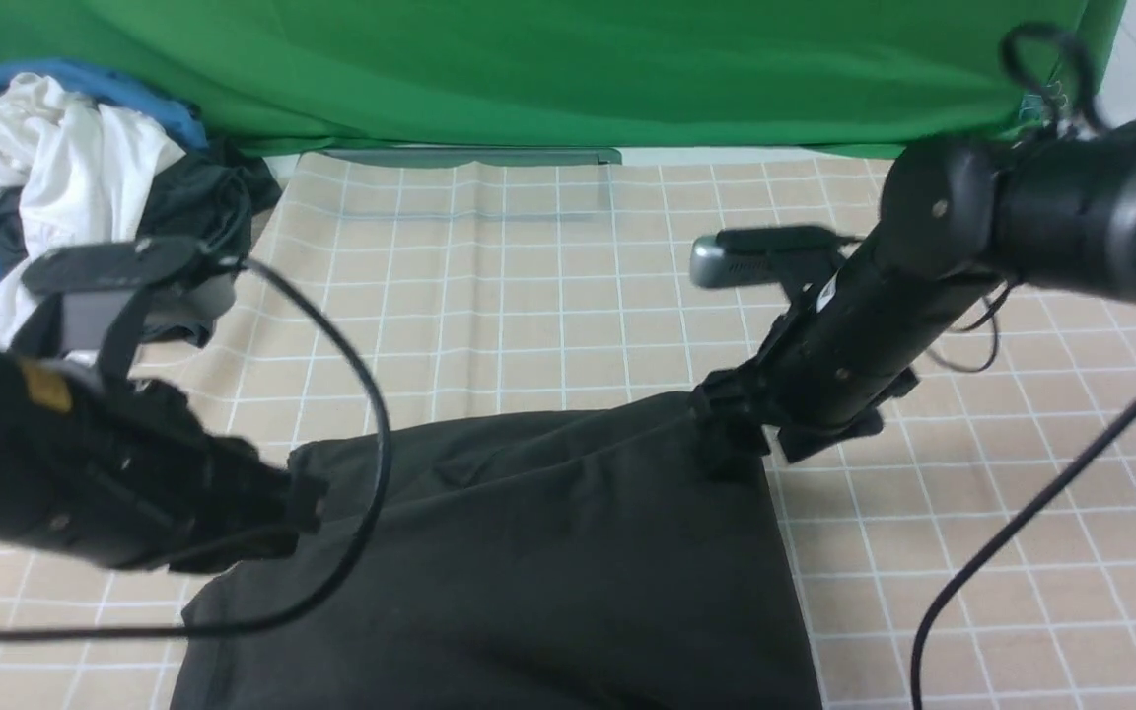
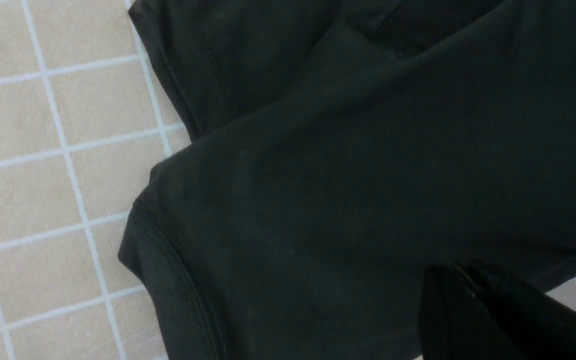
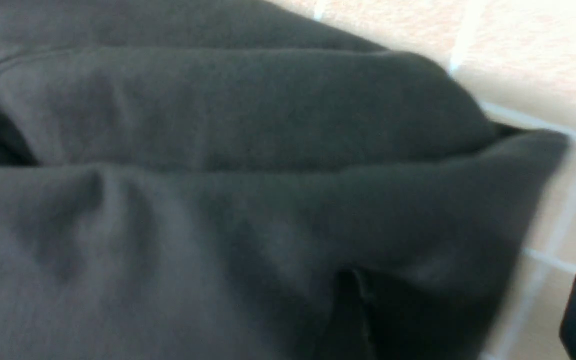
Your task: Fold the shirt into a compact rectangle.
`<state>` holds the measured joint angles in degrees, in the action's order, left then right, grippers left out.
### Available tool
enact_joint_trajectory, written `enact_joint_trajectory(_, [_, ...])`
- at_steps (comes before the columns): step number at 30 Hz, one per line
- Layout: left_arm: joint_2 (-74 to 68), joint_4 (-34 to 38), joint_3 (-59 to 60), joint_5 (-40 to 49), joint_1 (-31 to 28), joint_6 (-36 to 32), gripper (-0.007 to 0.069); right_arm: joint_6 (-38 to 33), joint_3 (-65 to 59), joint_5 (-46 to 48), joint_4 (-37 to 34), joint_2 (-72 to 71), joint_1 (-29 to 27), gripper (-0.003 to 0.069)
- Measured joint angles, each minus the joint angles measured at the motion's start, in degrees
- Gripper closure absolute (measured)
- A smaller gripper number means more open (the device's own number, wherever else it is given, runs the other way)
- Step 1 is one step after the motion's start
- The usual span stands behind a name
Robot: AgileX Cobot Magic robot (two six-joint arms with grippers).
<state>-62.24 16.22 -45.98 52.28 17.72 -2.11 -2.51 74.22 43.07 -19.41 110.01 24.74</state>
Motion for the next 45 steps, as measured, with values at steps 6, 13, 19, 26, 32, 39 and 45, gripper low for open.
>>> enact_joint_trajectory(6, [2.7,0.3,1.1,0.0,0.0,0.1,0.0606,-5.8,0.0,-2.2,-4.1,2.3,-0.2,0.0516])
enact_joint_trajectory(13, [2.8,0.4,1.1,0.3,0.0,0.1,0.0606,-5.6,0.5,-3.7,-4.1,-0.4,-5.6,0.0553])
enact_joint_trajectory(19, [2.8,0.4,1.1,0.3,0.0,0.1,0.0606,-4.6,0.8,-3.2,-3.2,-1.2,-11.7,0.0550])
enact_joint_trajectory(26, [2.8,0.4,1.1,-0.9,0.0,0.2,0.0606,-5.3,1.6,0.1,-1.4,-1.2,-12.7,0.0298])
enact_joint_trajectory(32, [2.8,0.4,1.1,-1.1,0.0,-1.3,0.0606,-5.4,5.4,8.7,8.9,-5.2,-12.7,0.0334])
enact_joint_trajectory(39, [2.8,0.4,1.1,-1.1,0.0,-1.4,0.0606,-1.6,4.3,10.4,14.4,-24.8,-12.8,0.0619])
enact_joint_trajectory(45, [2.8,0.6,1.1,-1.8,0.0,-1.4,0.0606,1.0,-4.6,-1.2,14.5,-48.5,-12.8,0.0620])
